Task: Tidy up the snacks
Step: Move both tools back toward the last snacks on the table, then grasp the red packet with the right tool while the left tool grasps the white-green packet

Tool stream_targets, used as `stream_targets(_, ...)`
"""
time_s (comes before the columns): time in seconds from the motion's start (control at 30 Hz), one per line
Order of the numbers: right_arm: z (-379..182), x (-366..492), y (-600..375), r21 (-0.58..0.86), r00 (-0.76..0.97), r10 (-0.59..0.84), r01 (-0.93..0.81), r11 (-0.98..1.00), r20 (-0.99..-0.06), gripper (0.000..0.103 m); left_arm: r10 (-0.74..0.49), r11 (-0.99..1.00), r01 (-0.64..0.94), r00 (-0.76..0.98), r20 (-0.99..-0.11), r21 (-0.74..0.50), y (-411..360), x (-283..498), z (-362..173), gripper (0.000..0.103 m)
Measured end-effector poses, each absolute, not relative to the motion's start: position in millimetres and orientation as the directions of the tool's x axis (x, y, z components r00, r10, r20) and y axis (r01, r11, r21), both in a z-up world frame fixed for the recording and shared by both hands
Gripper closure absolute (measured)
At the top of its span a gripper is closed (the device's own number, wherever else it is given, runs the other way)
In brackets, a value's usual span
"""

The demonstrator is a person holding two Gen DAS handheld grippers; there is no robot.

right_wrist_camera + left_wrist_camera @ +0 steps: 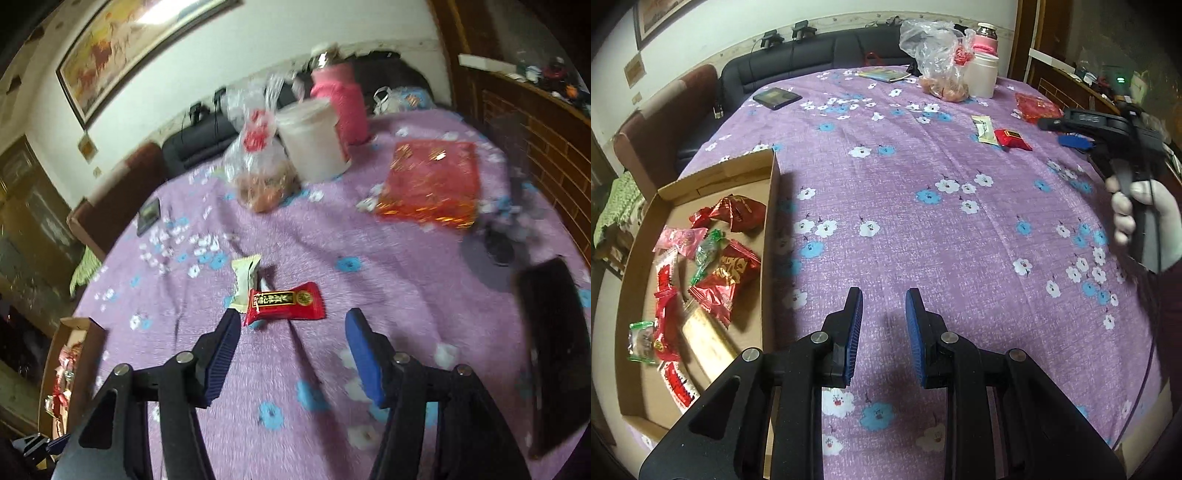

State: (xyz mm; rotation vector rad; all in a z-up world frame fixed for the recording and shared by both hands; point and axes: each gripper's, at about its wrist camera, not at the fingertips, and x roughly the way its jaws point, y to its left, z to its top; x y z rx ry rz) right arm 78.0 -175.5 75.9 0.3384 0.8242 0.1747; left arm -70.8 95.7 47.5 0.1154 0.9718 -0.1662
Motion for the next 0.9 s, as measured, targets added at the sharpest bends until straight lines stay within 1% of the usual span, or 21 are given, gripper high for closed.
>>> stream_targets(0.1,68.3,98.4,-163.2,0.340,0.661,0.251,0.006,0.940,-0.708,0.040,-0.091,0.983,0.184,0.549,-0.831,0.013,98.1,-69.6,45.8,0.081)
stream_targets(0.17,71.2,113.0,-154.6,0.322,0.693,0.232,0.000,0.947,-0.682,0.040,-0.099,0.983,0.184,0.541,-0.835,0.002,100.1,-69.5,44.2,0.081)
stream_targets(0.23,70.8,129.4,-142.8,0.316,0.702,0.237,-0.017,0.949,-0.672,0.038,-0.110,0.983,0.185,0.532,-0.840,-0.011,101.0,-70.3,42.7,0.081)
stream_targets(0.3,63.7,147.8,-127.9,0.301,0.678,0.244,-0.036,0.953,-0.694,0.038,-0.117,0.982,0.189,0.524,-0.843,-0.019,101.8,-72.1,42.0,0.081)
stream_targets(0.33,58.8,155.3,-120.1,0.282,0.659,0.236,-0.038,0.959,-0.714,0.042,-0.117,0.982,0.190,0.523,-0.844,-0.019,102.5,-73.4,42.0,0.081)
stream_targets(0.37,52.2,161.8,-112.2,0.266,0.630,0.234,-0.045,0.963,-0.740,0.053,-0.116,0.982,0.189,0.524,-0.844,-0.018,103.6,-75.0,42.4,0.081)
stream_targets(0.4,47.2,164.5,-105.7,0.258,0.608,0.237,-0.054,0.965,-0.758,0.080,-0.116,0.982,0.185,0.527,-0.842,-0.019,105.4,-76.6,43.3,0.081)
stream_targets(0.47,48.4,156.5,-99.2,0.250,0.609,0.236,-0.064,0.966,-0.757,0.080,-0.118,0.984,0.174,0.534,-0.837,-0.027,110.5,-79.1,45.5,0.081)
stream_targets(0.5,50.6,150.4,-99.0,0.292,0.600,0.287,-0.092,0.952,-0.746,0.080,-0.119,0.985,0.168,0.537,-0.835,-0.033,113.3,-79.2,46.1,0.081)
stream_targets(0.53,50.9,143.6,-98.4,0.362,0.562,0.370,-0.131,0.923,-0.740,0.080,-0.122,0.986,0.158,0.538,-0.834,-0.042,116.2,-79.0,46.3,0.081)
stream_targets(0.6,52.9,121.5,-92.7,0.443,0.490,0.483,-0.205,0.873,-0.726,0.080,-0.132,0.987,0.150,0.535,-0.834,-0.059,119.1,-78.3,45.5,0.081)
stream_targets(0.7,53.0,81.5,-80.6,0.569,0.340,0.645,-0.304,0.764,-0.684,0.080,-0.165,0.983,0.155,0.531,-0.831,-0.096,119.2,-79.7,45.6,0.081)
stream_targets(0.73,52.6,67.5,-77.8,0.619,0.284,0.701,-0.330,0.712,-0.654,0.079,-0.176,0.981,0.160,0.528,-0.831,-0.107,117.9,-80.9,45.6,0.081)
stream_targets(0.8,53.1,42.5,-73.7,0.695,0.179,0.781,-0.368,0.618,-0.599,0.077,-0.189,0.979,0.169,0.527,-0.829,-0.116,114.9,-82.9,46.0,0.081)
stream_targets(0.83,54.5,31.8,-72.3,0.705,0.152,0.793,-0.381,0.598,-0.590,0.077,-0.193,0.978,0.173,0.526,-0.829,-0.118,113.4,-84.3,46.2,0.081)
stream_targets(0.87,56.2,23.7,-72.8,0.703,0.144,0.793,-0.389,0.595,-0.592,0.074,-0.194,0.977,0.176,0.525,-0.829,-0.117,111.4,-85.8,46.5,0.081)
stream_targets(0.9,58.8,18.1,-76.0,0.697,0.153,0.788,-0.389,0.603,-0.596,0.067,-0.196,0.977,0.180,0.526,-0.828,-0.117,109.9,-87.4,47.1,0.081)
